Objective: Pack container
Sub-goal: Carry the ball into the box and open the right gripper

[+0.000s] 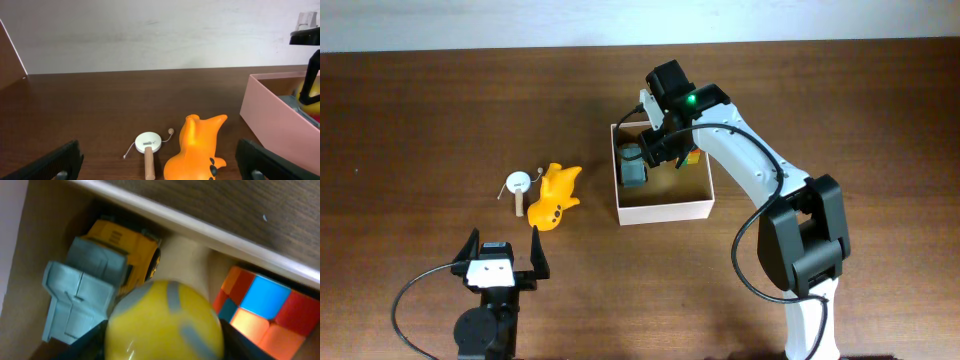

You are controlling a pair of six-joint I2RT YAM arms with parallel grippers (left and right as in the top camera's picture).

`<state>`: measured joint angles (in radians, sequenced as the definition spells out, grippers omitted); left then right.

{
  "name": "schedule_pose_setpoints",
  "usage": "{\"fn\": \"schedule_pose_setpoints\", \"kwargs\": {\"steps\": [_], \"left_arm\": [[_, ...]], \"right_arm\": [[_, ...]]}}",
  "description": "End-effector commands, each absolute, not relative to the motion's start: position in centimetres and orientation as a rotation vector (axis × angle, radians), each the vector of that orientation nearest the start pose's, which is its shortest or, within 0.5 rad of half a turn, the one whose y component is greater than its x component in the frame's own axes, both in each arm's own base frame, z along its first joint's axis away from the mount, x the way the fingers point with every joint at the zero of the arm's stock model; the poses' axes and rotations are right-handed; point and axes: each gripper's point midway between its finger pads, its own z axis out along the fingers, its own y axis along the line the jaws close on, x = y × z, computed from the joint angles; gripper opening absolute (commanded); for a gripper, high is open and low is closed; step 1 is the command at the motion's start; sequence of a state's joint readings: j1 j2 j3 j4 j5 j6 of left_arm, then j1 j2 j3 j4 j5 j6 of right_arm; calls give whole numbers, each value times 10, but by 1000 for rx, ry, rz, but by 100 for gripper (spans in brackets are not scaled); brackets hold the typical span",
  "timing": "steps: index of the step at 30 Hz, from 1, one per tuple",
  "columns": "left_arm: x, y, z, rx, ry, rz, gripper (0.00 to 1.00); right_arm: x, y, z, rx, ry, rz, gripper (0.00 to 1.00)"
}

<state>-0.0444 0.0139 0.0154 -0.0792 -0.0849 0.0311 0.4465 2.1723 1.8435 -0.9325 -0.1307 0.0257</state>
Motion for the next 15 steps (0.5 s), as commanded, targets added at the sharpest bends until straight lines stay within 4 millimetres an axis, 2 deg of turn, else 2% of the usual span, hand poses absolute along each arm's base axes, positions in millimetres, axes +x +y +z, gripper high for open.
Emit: {"fn": "schedule_pose_setpoints", "kwargs": {"steps": [1, 10, 13, 15], "left_arm": [[246, 2, 157, 19, 1647, 62, 99], [246, 2, 157, 19, 1647, 62, 99], [246, 2, 157, 19, 1647, 62, 99], [246, 2, 157, 19, 1647, 62, 99]], "right_arm": [[439, 231, 74, -633, 2781, 267, 65], [437, 232, 78, -635, 2785, 282, 66], [428, 236, 110, -643, 2795, 341, 73], [426, 230, 145, -578, 2795, 344, 76]]}}
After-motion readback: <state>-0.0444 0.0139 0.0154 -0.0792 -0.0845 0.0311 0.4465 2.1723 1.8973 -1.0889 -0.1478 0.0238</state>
